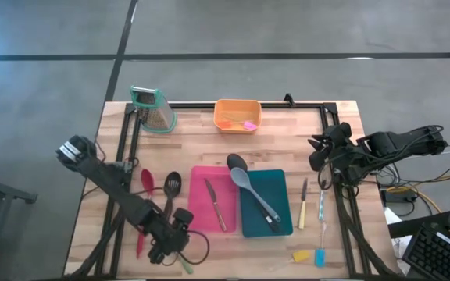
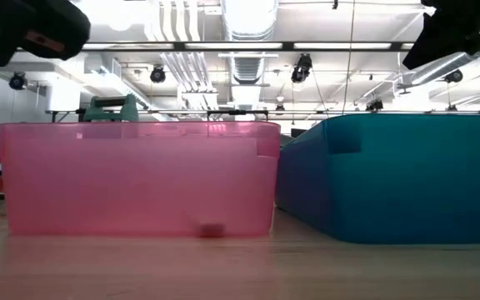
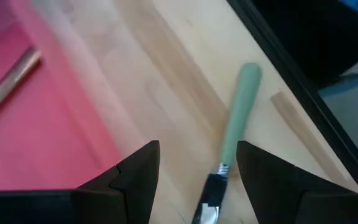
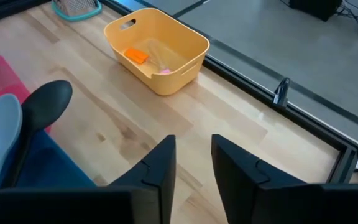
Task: Pick & Place Kitchen Items
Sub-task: Put the green knife into the red bin, then put the black spoon into the blue bin
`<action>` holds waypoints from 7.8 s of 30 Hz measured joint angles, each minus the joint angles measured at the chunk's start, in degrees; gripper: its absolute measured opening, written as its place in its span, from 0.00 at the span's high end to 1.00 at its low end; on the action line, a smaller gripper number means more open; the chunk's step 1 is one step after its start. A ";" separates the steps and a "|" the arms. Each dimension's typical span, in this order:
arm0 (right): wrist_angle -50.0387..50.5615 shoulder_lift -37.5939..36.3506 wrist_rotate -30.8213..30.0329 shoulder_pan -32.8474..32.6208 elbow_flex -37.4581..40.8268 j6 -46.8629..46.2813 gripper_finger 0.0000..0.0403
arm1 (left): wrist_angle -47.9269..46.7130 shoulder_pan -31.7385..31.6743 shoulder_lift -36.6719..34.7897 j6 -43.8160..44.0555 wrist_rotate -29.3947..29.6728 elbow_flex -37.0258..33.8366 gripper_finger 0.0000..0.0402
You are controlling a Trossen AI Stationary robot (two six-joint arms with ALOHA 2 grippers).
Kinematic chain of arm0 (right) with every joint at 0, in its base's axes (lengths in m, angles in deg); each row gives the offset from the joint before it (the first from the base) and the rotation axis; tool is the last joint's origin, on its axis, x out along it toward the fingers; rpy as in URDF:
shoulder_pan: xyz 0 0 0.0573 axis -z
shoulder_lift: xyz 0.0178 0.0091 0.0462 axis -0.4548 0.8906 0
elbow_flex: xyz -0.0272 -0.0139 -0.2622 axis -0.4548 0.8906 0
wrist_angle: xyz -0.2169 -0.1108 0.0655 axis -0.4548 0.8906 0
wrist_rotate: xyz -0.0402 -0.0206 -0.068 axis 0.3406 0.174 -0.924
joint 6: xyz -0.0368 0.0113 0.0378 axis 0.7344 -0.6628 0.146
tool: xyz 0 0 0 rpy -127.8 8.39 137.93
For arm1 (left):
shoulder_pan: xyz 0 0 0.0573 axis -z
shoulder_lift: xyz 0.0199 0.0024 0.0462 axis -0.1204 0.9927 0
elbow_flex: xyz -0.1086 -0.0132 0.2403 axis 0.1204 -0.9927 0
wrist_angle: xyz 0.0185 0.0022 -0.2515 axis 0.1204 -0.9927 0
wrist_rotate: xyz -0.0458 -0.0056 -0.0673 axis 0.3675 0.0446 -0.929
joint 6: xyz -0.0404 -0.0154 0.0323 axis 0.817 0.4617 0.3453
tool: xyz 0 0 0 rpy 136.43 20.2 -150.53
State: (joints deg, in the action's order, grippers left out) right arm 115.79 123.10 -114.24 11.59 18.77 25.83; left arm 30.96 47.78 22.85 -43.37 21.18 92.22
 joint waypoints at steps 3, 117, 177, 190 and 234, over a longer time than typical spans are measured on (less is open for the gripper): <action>0.00 0.02 0.02 0.00 0.00 0.21 0.75 | -0.07 0.92 1.67 -0.86 -0.04 0.22 0.46; -0.35 0.31 0.08 0.02 0.00 0.82 0.86 | -12.26 -1.00 6.77 -11.58 2.08 7.59 0.91; -0.11 0.32 0.00 0.02 0.00 3.80 0.80 | 7.91 -33.72 3.44 -61.77 -6.10 -3.22 0.91; -0.17 0.32 0.02 0.00 0.00 3.85 0.79 | 10.34 -34.77 5.44 -62.52 -7.19 -5.21 0.91; -0.22 0.39 0.09 0.00 0.02 3.85 0.72 | 10.13 -30.71 1.81 -51.47 7.05 0.56 0.72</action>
State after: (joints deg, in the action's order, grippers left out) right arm 115.58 123.50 -114.15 11.59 18.79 29.67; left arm 41.09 17.07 24.66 -94.83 28.23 92.78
